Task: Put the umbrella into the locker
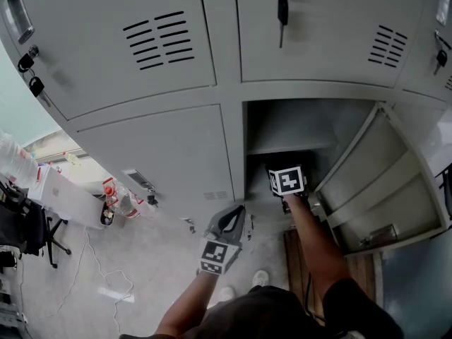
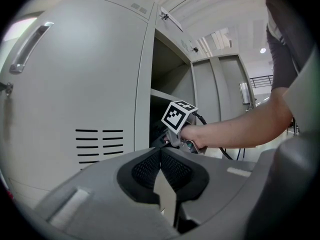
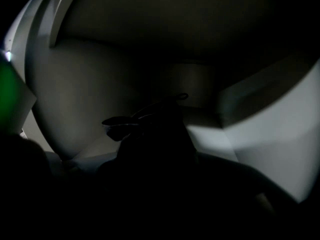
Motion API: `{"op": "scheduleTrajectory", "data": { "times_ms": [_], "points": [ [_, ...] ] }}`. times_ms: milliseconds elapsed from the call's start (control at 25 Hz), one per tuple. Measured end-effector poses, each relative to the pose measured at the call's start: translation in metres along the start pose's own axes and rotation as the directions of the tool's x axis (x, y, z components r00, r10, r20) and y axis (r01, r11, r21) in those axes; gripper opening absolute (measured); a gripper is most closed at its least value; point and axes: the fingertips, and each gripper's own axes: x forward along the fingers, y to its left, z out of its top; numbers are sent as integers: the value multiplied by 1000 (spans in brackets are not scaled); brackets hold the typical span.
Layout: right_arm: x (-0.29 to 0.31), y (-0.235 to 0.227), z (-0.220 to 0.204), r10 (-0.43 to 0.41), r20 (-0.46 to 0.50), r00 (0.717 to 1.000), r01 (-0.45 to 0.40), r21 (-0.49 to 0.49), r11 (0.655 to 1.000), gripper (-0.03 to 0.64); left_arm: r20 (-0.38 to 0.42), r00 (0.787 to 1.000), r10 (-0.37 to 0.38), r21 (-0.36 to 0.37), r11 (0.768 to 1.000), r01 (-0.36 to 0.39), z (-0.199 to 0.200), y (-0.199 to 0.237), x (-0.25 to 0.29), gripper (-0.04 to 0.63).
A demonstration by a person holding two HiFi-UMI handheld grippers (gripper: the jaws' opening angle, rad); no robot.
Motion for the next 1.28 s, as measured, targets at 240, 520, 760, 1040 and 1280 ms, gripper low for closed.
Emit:
{"op": "scheduleTrajectory", "data": {
  "times_ms": [240,520,760,1040,1280],
  "points": [
    [1,4,-1,18,-5,1000,-18,-30,999,270,2,1000,4,-38,999,-4,0,3,-4,5],
    [-15,6,4,7,55,998,-2,-95,995,328,4,1000,11,-47,999,-10,2,3,-7,5],
    [-51,7,1,-12,131,991,22,-75,997,328,8,1000,-4,-44,999,4,5,-2,-10,5],
    [-103,23,-5,-4,211,977,21,-77,997,328,8,1000,-18,-49,999,19,15,-8,-16,5],
    [-143,44,-18,-25,286,958,37,-37,999,283,28,999,-27,-53,998,28,23,-10,-19,5]
  ]
}}
